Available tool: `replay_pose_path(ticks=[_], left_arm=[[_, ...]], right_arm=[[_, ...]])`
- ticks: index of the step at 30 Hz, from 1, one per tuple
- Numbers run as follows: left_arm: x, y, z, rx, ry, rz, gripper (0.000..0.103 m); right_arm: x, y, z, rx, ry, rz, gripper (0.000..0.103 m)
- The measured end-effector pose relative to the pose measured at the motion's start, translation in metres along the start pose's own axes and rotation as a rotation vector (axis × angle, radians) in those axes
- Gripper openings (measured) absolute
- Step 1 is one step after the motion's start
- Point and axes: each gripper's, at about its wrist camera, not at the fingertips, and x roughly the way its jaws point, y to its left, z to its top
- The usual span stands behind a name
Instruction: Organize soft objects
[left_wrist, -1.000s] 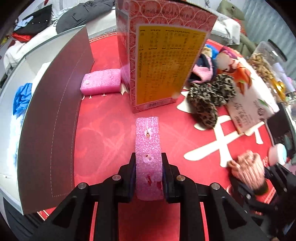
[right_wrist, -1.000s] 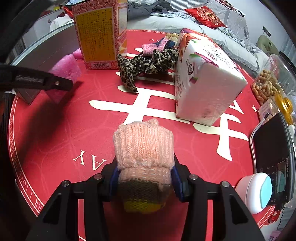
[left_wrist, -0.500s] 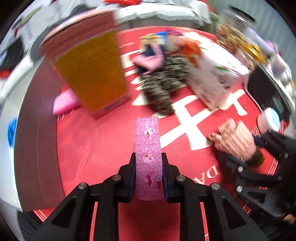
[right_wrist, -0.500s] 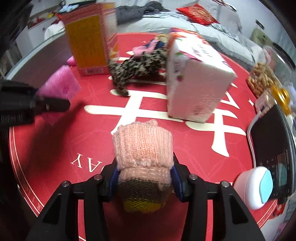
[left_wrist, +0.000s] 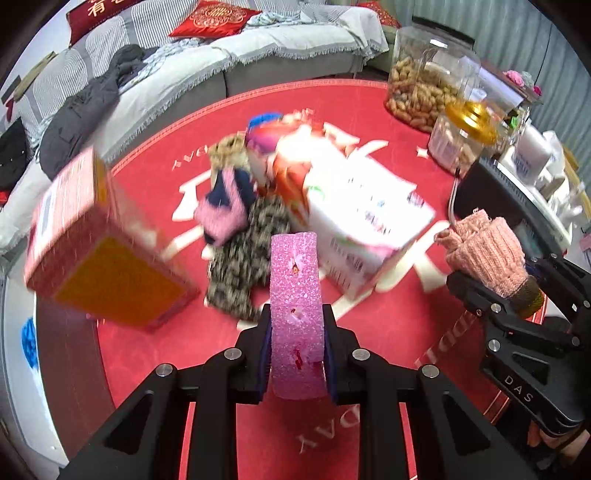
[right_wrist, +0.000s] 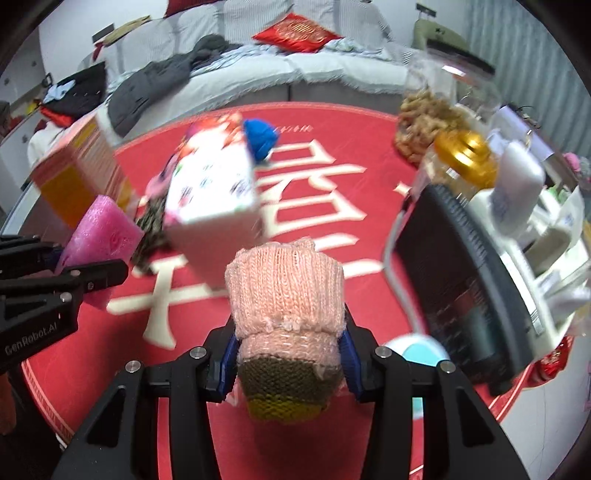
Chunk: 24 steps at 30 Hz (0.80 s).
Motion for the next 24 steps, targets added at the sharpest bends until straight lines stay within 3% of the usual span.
replay_pose_path(ticks=[6,11,15,17,24], left_arm=[[-0.008,-0.003,0.019,-0.021,-0.020,-0.020,0.024],[-0.022,-0.014,0.038,-0.001,-0.065,-0.083,0.024],[-0.030,-0.034,0.061,0.045,-0.087,-0.176,0.024],[-0.025,-0.043,0.077,0.054,-0.077,-0.215,0.024],[0.009,-0.046,0.131,0.021,-0.035,-0.216,0.024]], right_arm=[[-0.007,-0.015,0.026,0.032,-0.044,-0.040,0.050],[-0.012,-0.025,0.032,0.056,-0.062,-0.060,0.050],[-0.013,-0.037,0.031,0.093,-0.066,-0.066,0.050],[-0.013,-0.043,0.032,0.105,-0.070,-0.069,0.050],[-0.010,-0.057,0.046,0.143,-0.088,-0.072,0.050]])
